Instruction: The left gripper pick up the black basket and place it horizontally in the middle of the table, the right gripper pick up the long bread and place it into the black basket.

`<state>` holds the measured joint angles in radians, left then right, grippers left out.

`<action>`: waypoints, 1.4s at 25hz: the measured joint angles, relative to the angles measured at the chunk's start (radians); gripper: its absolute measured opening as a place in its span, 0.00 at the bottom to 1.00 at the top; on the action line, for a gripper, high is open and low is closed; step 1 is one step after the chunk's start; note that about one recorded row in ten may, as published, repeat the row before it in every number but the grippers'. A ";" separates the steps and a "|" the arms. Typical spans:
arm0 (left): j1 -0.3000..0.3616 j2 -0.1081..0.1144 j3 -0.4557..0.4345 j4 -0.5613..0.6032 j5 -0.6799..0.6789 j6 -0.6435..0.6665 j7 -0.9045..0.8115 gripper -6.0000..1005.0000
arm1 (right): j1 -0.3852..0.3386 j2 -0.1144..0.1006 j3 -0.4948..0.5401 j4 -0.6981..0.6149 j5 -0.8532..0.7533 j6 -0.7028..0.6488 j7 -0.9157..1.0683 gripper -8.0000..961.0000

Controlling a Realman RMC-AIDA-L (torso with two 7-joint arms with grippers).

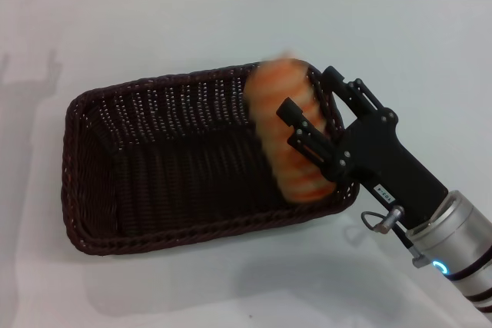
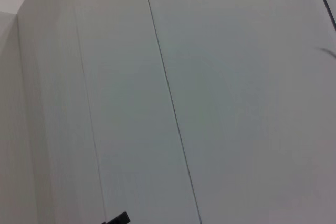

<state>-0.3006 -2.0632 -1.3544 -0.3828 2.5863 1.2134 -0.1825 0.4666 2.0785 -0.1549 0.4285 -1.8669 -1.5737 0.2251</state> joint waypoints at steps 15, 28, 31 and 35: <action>0.019 -0.001 -0.007 0.018 -0.005 0.000 0.000 0.79 | -0.191 0.006 0.373 -0.086 0.021 -0.112 -0.047 0.88; 0.026 -0.003 -0.012 0.076 -0.011 -0.002 0.004 0.79 | -0.402 0.009 0.732 -0.122 0.165 -0.145 -0.090 0.88; 0.011 -0.004 -0.012 0.119 -0.012 -0.003 0.015 0.79 | -0.408 0.009 0.732 -0.123 0.165 -0.148 -0.091 0.88; 0.016 -0.005 -0.012 0.125 -0.012 -0.004 0.017 0.79 | -0.411 0.009 0.722 -0.123 0.163 -0.149 -0.095 0.88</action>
<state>-0.2842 -2.0678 -1.3668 -0.2575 2.5739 1.2096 -0.1654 0.0555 2.0878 0.5667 0.3052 -1.7044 -1.7228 0.1303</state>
